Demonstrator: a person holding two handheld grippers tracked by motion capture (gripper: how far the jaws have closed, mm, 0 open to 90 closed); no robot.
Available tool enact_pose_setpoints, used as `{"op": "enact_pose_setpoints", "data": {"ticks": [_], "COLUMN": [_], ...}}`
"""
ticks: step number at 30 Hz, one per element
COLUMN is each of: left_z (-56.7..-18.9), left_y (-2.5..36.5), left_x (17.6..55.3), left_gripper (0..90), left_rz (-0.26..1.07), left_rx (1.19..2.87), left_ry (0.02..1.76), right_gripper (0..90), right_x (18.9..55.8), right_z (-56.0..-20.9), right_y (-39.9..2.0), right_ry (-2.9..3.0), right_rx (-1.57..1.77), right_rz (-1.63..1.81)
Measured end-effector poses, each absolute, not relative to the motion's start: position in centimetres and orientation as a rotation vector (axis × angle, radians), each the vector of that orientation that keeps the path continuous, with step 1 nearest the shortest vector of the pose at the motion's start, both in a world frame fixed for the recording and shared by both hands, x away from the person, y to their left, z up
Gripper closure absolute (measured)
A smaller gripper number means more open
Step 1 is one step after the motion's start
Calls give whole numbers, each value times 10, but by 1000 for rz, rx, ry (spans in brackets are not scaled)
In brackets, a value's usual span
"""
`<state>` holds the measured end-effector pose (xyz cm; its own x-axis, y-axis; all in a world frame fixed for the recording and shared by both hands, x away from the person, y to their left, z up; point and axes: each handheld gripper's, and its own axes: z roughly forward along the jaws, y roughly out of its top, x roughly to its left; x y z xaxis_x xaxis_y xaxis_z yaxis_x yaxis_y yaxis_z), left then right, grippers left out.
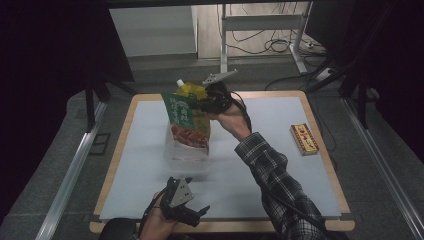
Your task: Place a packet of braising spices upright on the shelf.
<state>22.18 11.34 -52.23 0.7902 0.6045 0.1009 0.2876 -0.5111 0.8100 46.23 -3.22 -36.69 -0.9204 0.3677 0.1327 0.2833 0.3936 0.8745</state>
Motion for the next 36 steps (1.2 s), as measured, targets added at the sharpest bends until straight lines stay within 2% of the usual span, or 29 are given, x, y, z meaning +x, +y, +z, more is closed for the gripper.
{"op": "enact_pose_setpoints", "data": {"ticks": [7, 15, 19, 28, 36], "left_z": [-523, -523, -524, -524, -524], "left_y": [113, 113, 111, 111, 111], "left_x": [222, 222, 222, 222, 222], "left_gripper": [0, 0, 0, 0, 0], "left_rz": [474, 474, 473, 471, 473], "left_rx": [2139, 2141, 2145, 2149, 2148], "left_ry": [655, 653, 651, 648, 647], "right_gripper": [868, 553, 448, 321, 245], "right_x": [464, 461, 460, 458, 456], "right_z": [-368, -363, -362, -366, -370], "right_y": [-29, -36, -42, -60, -81], "right_ry": [2561, 2508, 2488, 2483, 2466], "right_rx": [604, 611, 609, 646, 676], "right_rz": [1570, 1542, 1503, 1429, 1411]}}
